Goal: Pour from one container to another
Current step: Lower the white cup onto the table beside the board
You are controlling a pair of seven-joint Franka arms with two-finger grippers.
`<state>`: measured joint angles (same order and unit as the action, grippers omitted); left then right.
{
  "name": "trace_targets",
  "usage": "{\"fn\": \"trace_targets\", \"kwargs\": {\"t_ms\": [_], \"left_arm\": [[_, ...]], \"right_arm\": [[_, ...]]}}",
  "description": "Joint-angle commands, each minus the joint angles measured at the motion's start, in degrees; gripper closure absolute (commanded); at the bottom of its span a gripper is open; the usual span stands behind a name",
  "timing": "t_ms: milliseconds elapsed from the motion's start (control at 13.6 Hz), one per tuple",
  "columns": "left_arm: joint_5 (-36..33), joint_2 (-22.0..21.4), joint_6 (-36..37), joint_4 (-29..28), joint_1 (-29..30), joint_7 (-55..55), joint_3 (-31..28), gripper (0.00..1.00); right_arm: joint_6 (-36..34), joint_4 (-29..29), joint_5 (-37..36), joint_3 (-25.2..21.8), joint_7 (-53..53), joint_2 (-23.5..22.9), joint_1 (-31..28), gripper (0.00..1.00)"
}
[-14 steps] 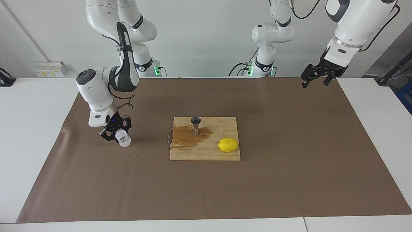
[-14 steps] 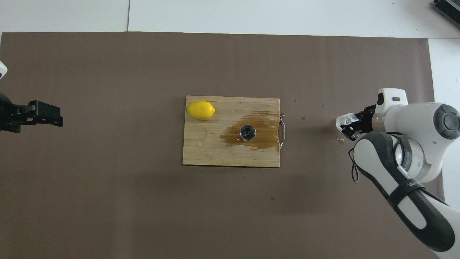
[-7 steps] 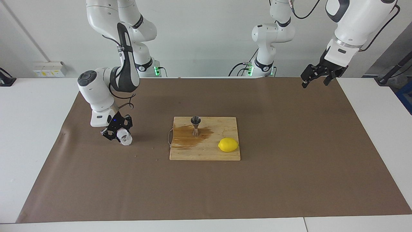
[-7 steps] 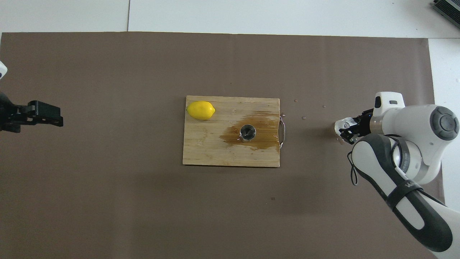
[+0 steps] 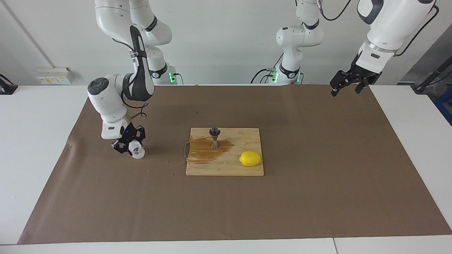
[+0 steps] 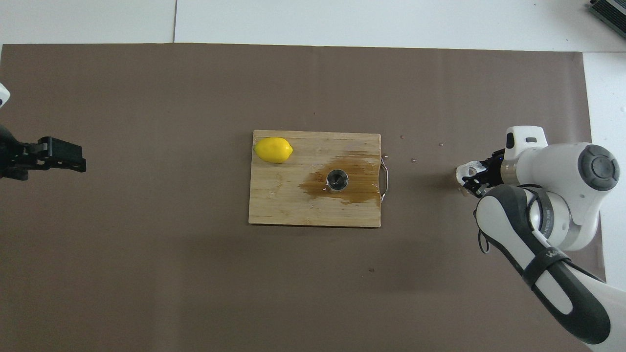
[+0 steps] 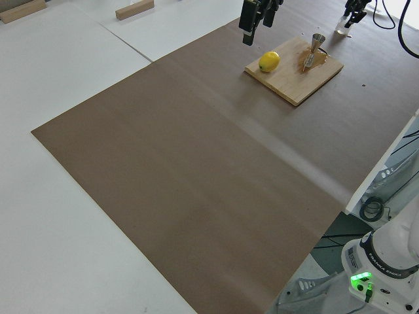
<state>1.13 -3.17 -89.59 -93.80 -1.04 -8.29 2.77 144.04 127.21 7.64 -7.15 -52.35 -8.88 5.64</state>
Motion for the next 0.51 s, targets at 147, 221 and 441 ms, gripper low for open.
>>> {"fn": "trace_targets", "kwargs": {"t_ms": [147, 221, 441], "left_arm": [[0.54, -0.43, -0.05, -0.59, 0.69, -0.06, 0.30, 0.00], [0.54, -0.52, -0.05, -0.59, 0.69, -0.06, 0.30, 0.00], [0.54, -0.52, -0.05, -0.59, 0.69, -0.06, 0.30, 0.00]], "right_arm": [[4.06, 1.73, -1.31, -0.32, 1.10, -1.14, -0.11, 1.00], [4.06, 1.64, -1.31, -0.32, 1.80, -1.22, -0.11, 0.93], [3.88, 1.38, -1.31, -0.32, 2.95, -1.23, -0.11, 0.71]]}}
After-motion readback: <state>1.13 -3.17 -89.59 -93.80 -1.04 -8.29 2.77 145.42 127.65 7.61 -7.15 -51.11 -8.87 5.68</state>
